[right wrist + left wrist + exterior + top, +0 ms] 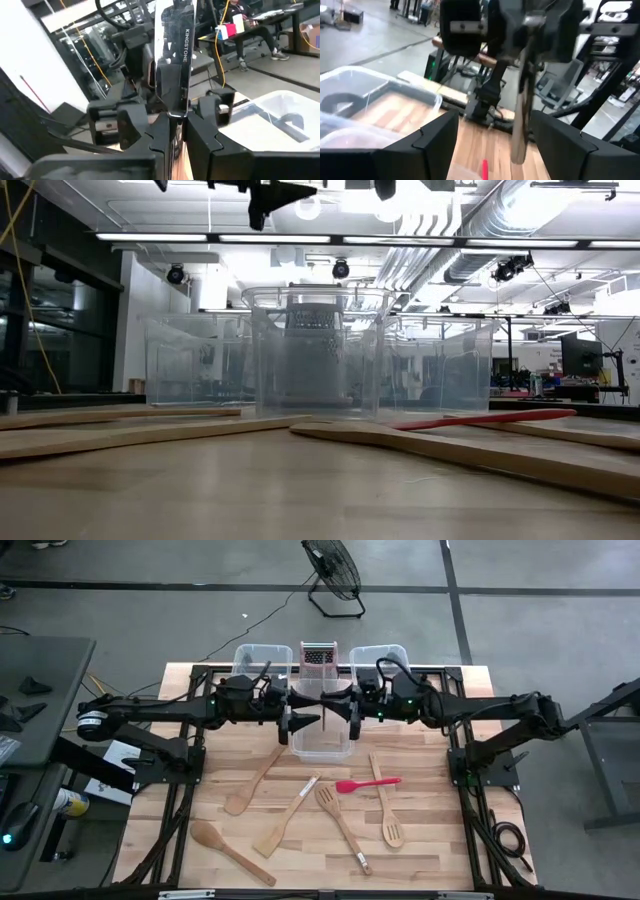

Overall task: Pick & Place Kitchen Items
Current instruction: Put the silver knife into the left transparent bin

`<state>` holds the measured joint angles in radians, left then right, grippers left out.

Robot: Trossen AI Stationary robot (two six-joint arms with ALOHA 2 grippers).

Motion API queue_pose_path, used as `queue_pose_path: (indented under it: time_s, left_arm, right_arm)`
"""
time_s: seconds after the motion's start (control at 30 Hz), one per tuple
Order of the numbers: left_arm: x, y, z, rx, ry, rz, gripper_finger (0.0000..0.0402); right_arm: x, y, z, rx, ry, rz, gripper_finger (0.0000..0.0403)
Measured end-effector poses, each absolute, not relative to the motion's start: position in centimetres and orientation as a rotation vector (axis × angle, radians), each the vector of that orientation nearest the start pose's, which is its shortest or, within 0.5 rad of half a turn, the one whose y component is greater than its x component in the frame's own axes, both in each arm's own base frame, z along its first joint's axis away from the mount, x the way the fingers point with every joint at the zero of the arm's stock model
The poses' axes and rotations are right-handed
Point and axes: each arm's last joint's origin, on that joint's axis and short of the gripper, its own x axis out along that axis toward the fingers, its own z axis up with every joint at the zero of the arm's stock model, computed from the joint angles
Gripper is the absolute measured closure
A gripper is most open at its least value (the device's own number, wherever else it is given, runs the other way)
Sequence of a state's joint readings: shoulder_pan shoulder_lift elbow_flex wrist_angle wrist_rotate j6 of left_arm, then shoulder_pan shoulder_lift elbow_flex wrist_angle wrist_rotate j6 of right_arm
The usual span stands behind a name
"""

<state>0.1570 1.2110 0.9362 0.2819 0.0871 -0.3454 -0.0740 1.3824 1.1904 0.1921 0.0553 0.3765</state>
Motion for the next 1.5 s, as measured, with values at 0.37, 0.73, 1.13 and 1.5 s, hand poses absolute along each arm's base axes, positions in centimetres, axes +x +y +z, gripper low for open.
queue_pose_path:
  time_s: [0.37, 0.73, 1.13, 1.5]
  left_arm:
    - [27.3, 3.9, 34.3, -0.366, -0.016, 0.018, 0.0154]
    - [27.3, 3.9, 34.3, -0.396, -0.013, 0.018, 0.02]
    - [27.3, 3.9, 34.2, -0.392, -0.004, 0.014, 0.0351]
    - [27.3, 3.9, 33.9, -0.402, 0.03, 0.012, 0.0361]
  right_arm:
    - [33.3, -2.7, 36.6, 0.342, -0.056, -0.142, 0.0369]
    - [34.3, -2.7, 35.7, 0.343, -0.053, -0.121, 0.0369]
    - [34.3, -2.9, 35.6, 0.349, -0.046, -0.104, 0.0369]
    - [34.3, -2.9, 35.4, 0.357, -0.016, -0.087, 0.033]
